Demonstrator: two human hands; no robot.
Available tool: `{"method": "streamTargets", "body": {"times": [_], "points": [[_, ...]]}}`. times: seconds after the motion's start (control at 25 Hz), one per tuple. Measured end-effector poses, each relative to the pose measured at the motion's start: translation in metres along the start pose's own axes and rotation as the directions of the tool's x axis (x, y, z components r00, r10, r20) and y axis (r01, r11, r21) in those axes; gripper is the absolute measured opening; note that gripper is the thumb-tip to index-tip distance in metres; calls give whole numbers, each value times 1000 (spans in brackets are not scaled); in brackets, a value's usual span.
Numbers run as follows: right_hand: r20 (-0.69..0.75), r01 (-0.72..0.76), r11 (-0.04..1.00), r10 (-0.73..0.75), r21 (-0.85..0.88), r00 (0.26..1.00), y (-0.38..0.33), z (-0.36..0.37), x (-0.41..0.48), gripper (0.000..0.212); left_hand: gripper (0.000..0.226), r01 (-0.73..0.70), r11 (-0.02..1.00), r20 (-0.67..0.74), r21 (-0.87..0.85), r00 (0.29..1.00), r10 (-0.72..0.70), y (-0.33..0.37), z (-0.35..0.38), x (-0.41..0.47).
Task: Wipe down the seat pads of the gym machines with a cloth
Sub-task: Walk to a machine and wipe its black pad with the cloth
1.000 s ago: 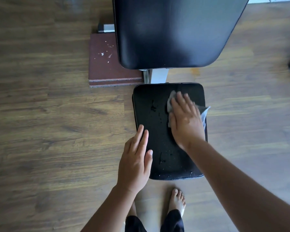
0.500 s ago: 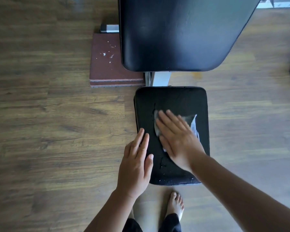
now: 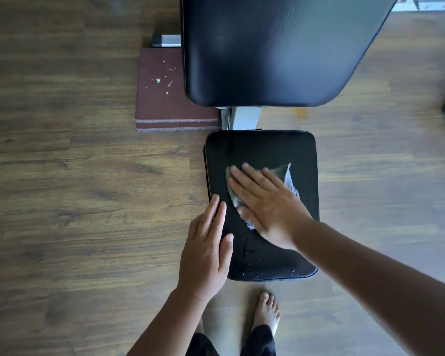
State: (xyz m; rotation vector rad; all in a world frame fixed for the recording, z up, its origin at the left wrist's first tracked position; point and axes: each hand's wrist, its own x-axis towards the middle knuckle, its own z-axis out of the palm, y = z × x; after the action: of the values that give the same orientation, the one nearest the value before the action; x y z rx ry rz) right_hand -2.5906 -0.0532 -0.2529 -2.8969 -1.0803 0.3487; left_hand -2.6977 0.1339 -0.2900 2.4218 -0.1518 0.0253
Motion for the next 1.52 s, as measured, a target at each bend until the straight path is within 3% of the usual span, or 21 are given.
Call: {"method": "streamTargets", "body": {"times": [0.08,0.16,0.28,0.4,0.48,0.56,0.64,0.68,0.76,0.84,0.96,1.16,1.36,1.52], "points": [[25,40,999,-39,-16,999,21,-3,10,63,56,8,1000,5,-6,1000,-8,-1,-1,0],[-30,-141,990,140,-9,990,47,-15,50,65,55,7,1000,6,2,1000,-7,-2,0,1],[-67,-400,914,404,63,912,40,-16,58,63,55,19,1000,2,18,1000,-19,-1,1,1],[-33,-199,979,201,51,979,-9,5,-18,63,55,23,1000,3,14,1000,-23,0,0,1],[-33,-99,994,100,53,994,16,9,-33,64,55,21,1000,4,18,1000,-21,0,0,1],[-50,-293,954,296,68,954,59,-4,0,67,55,12,1000,2,22,1000,-13,-1,1,2],[-45,-526,842,534,124,844,89,-15,30,67,55,9,999,-12,40,1000,-8,-2,2,2],[-40,-563,815,573,136,819,86,-14,32,66,55,10,999,-18,48,1000,-9,-2,3,2],[-76,-496,863,503,92,861,50,-2,2,65,54,3,999,-24,53,1000,-1,-2,5,1],[-57,-322,946,323,27,945,-3,16,-59,65,54,-12,998,-18,61,1000,13,-1,5,1],[-26,-132,991,132,3,991,-6,25,-86,64,54,-28,997,-15,77,999,30,-3,2,3],[-61,-390,920,392,33,918,25,8,-30,66,54,-57,995,-21,86,998,59,-6,-1,1],[0,-196,980,196,23,981,-57,25,-92,65,54,-41,997,-20,67,999,43,-9,-5,-4],[-10,-167,986,167,17,986,-36,7,-4,64,53,-70,995,-18,68,997,71,-16,-6,-6]]}}
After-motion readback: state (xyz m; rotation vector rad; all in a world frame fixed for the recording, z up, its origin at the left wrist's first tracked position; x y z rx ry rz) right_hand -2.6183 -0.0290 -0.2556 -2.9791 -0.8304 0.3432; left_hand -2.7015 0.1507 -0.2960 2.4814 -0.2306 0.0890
